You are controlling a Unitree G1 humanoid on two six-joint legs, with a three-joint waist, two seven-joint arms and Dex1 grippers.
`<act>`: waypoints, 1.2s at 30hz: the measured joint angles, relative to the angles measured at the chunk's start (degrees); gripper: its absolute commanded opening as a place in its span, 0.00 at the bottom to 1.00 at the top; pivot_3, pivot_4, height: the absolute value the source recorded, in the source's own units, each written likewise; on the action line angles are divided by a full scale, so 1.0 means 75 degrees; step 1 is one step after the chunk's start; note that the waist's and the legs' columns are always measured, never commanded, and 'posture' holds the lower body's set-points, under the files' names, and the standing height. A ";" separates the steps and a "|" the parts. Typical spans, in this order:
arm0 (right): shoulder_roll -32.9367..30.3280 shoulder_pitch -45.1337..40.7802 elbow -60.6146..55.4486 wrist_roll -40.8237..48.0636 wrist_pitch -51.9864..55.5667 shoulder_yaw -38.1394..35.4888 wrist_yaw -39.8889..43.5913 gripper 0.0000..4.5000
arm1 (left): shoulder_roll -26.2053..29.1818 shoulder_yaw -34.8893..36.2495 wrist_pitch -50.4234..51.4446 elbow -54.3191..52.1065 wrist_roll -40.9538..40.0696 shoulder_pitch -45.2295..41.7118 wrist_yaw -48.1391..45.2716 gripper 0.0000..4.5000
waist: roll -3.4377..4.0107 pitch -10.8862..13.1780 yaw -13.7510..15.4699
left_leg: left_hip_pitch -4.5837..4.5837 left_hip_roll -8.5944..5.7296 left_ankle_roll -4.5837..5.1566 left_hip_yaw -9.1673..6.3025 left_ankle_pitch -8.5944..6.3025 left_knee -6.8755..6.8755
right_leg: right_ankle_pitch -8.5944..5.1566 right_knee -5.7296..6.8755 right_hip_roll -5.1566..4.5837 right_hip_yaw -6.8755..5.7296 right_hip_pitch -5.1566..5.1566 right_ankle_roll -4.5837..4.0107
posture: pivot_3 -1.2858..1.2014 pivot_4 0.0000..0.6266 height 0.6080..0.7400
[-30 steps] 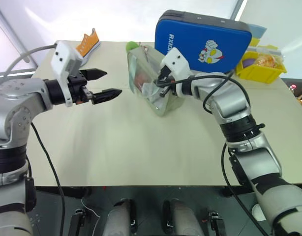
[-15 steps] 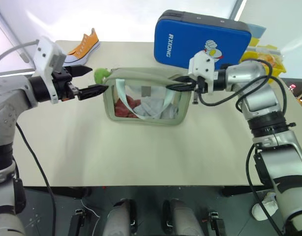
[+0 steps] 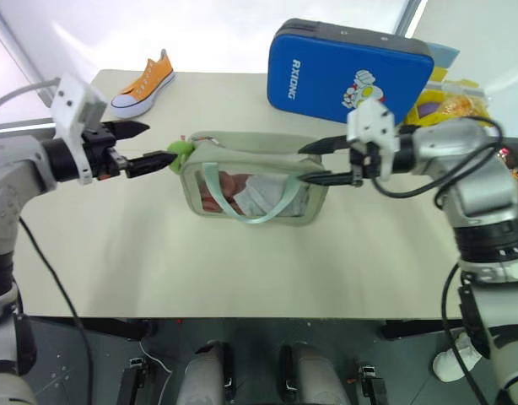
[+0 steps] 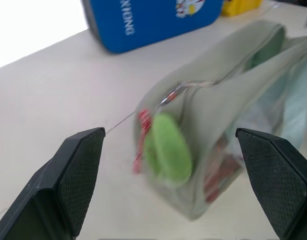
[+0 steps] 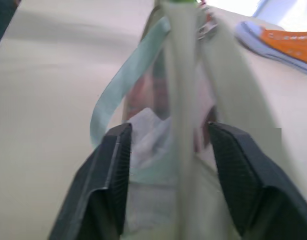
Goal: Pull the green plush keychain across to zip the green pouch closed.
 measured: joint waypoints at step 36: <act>0.0634 0.0708 -0.0190 -0.0273 0.0006 0.0297 -0.0816 0.00 | -0.1419 -0.0493 -0.0714 0.1058 0.0576 -0.0228 0.0212 0.14 | 0.0001 -0.0002 -0.0016 | 0.0001 -0.0002 0.0000 0.0003 0.0000 0.0005 | 0.0001 0.0007 0.0005 0.0000 0.0000 0.0001 | 0.52 0.24 1.00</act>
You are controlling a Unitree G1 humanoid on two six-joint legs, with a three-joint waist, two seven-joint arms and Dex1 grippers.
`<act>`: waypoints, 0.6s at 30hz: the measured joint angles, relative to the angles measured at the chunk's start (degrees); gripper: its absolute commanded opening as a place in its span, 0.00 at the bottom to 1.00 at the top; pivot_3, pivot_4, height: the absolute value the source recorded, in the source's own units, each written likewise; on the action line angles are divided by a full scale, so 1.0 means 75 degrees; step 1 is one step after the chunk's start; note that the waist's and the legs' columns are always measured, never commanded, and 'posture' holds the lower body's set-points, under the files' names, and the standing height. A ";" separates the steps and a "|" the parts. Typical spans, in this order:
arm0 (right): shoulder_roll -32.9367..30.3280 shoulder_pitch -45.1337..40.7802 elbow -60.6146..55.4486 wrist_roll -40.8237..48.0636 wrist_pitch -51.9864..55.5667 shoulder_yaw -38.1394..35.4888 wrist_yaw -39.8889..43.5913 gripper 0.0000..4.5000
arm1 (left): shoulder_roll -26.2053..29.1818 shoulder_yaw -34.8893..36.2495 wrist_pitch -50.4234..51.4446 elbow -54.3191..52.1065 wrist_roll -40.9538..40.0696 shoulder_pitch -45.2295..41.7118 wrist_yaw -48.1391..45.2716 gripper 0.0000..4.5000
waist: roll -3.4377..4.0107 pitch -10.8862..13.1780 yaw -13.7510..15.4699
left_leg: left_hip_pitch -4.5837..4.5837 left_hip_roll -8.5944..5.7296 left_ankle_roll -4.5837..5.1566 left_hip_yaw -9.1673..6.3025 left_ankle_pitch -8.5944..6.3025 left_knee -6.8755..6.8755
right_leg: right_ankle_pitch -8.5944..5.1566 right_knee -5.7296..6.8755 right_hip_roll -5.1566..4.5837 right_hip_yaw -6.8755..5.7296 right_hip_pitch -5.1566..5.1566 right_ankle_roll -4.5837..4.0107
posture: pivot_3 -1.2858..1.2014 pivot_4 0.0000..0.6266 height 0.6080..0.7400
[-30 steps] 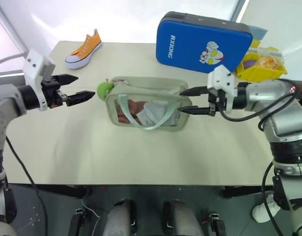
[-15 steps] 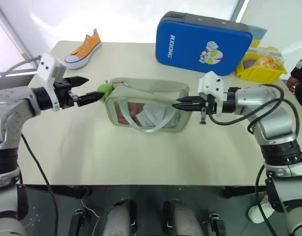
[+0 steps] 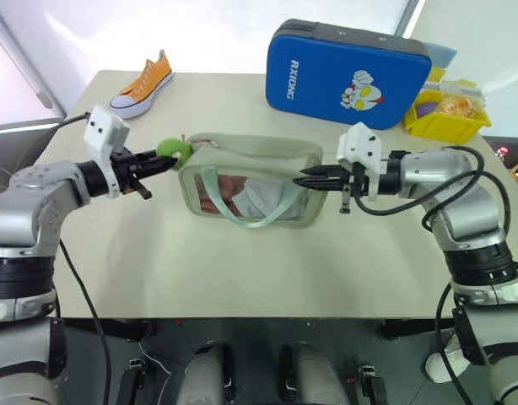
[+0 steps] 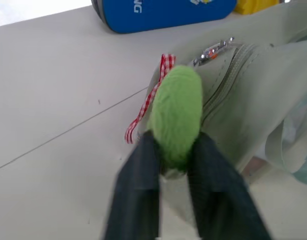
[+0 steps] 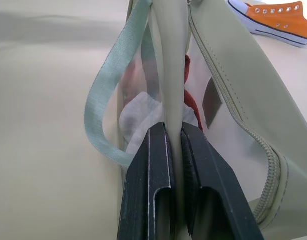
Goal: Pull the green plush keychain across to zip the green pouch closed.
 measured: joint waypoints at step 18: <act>0.0176 -0.0012 0.0035 -0.0090 -0.0036 0.0017 -0.0118 0.00 | -0.0851 -0.1421 -0.0225 -0.0983 0.0238 -0.1076 -0.0229 0.14 | 0.0001 -0.0001 0.0006 | 0.0003 -0.0007 -0.0001 -0.0001 0.0001 0.0006 | 0.0002 0.0001 0.0007 0.0001 0.0007 0.0004 | 0.52 0.24 1.00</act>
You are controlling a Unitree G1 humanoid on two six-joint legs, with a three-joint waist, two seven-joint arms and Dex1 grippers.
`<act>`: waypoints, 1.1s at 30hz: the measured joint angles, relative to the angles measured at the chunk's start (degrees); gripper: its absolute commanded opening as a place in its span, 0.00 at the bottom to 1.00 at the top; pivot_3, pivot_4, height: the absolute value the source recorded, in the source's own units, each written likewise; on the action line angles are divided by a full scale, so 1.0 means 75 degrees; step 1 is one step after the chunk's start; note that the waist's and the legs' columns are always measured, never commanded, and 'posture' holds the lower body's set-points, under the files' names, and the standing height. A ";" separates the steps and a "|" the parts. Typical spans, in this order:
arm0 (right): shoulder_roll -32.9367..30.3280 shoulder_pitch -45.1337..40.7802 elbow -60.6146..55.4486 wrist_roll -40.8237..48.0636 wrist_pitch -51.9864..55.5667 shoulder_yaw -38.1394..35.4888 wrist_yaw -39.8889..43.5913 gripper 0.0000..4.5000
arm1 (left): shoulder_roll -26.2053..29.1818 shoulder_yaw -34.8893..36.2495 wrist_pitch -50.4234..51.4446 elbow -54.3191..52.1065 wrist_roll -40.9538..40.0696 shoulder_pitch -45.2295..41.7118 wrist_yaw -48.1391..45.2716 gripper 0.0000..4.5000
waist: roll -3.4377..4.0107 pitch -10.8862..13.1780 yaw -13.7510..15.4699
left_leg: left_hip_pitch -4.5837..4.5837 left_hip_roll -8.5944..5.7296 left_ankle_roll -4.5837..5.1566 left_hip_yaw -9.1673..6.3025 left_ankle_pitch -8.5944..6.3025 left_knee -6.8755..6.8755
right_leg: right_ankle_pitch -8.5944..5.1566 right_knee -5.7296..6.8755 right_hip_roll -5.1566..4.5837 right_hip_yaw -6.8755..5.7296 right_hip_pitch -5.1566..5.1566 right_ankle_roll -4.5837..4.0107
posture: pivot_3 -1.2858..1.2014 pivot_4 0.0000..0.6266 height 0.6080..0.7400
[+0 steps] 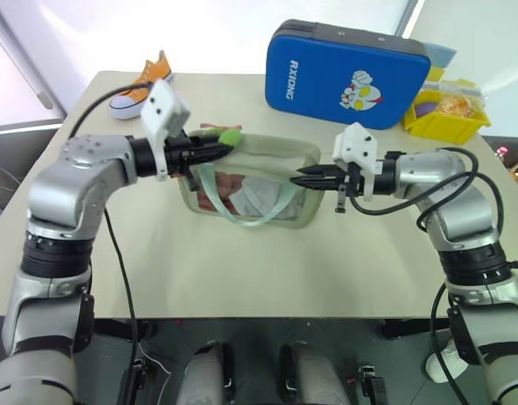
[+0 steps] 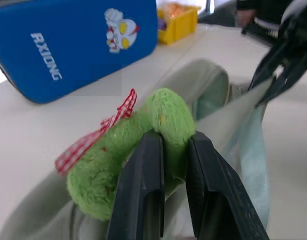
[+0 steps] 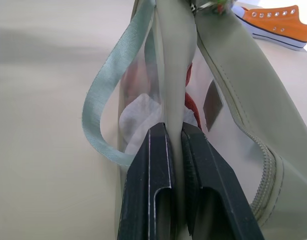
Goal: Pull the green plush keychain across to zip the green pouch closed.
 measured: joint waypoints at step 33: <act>-0.0058 -0.0010 0.0055 -0.0010 -0.0008 0.0010 -0.0029 0.00 | 0.0786 0.0625 -0.0449 0.0564 0.0334 0.1251 -0.0545 0.01 | -0.0001 -0.0001 0.0001 | -0.0001 0.0003 0.0001 0.0000 -0.0001 0.0001 | 0.0000 0.0002 -0.0004 0.0001 -0.0001 0.0000 | 0.52 0.24 1.00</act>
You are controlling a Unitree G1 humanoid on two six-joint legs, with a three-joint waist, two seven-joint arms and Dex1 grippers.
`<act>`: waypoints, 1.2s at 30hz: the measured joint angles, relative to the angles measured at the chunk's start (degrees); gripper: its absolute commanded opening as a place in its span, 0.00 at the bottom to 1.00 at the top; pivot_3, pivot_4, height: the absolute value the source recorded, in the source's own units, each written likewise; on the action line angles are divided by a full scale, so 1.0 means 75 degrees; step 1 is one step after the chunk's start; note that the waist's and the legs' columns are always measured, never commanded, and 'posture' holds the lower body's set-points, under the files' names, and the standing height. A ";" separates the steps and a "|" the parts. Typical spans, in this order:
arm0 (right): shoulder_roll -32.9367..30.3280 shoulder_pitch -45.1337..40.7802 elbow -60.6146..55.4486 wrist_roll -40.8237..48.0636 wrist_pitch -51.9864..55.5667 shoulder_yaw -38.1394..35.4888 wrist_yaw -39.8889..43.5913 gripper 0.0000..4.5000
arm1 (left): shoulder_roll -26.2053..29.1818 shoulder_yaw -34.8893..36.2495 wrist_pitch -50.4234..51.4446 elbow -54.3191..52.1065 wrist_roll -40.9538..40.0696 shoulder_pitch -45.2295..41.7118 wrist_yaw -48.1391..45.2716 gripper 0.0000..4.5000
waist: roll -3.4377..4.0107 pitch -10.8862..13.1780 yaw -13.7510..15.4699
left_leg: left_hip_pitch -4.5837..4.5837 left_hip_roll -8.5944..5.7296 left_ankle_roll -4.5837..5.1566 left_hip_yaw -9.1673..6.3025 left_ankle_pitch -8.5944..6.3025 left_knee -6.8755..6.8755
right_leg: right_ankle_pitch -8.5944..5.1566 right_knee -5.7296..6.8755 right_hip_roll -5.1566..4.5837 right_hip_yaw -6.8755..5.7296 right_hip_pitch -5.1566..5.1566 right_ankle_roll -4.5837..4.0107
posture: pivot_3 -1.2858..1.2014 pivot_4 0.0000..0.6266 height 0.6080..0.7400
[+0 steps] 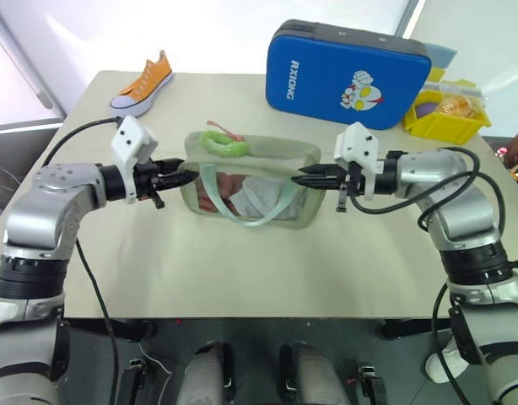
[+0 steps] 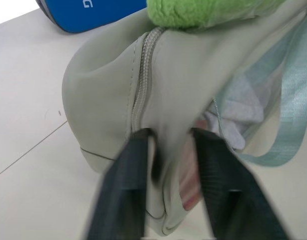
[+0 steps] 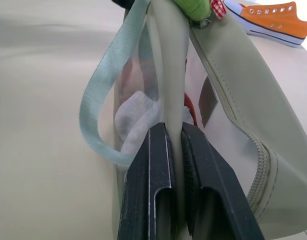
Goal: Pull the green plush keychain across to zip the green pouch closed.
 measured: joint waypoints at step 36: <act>0.2326 -0.2209 0.1760 -0.1141 -0.0943 0.1134 -0.1199 0.32 | 0.0036 -0.0055 0.0112 -0.0298 0.0022 0.0086 0.0007 0.00 | 0.0002 0.0001 -0.0013 | -0.0006 0.0000 -0.0001 -0.0001 0.0000 0.0000 | 0.0000 0.0006 -0.0002 0.0000 -0.0005 -0.0001 | 0.52 0.24 1.00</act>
